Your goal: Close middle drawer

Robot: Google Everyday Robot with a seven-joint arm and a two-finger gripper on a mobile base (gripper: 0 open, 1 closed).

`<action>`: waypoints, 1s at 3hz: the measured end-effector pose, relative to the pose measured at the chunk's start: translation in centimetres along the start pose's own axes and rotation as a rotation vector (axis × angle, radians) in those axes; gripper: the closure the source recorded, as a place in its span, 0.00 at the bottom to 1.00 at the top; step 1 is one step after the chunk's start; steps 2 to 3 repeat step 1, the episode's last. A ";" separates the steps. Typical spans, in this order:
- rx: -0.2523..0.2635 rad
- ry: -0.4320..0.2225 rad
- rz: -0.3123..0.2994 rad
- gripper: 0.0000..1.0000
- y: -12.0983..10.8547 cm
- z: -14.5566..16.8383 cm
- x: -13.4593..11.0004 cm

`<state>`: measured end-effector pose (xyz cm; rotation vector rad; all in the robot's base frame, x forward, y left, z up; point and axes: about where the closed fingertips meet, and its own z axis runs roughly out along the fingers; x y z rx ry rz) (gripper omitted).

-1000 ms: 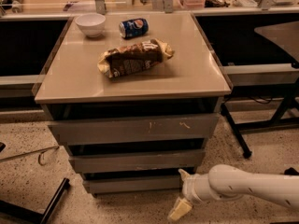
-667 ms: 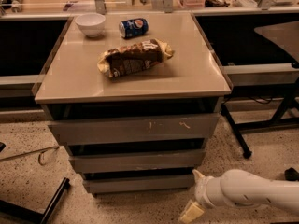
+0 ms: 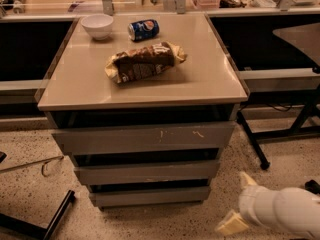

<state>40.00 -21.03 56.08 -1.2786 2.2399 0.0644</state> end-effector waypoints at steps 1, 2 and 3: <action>0.086 0.008 0.041 0.00 -1.5 -4.0 2.3; 0.086 0.008 0.041 0.00 -1.5 -4.0 2.3; 0.086 0.008 0.041 0.00 -1.5 -4.0 2.3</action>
Offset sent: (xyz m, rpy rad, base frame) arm 0.0000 0.0000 0.0000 0.0000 0.0000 0.0000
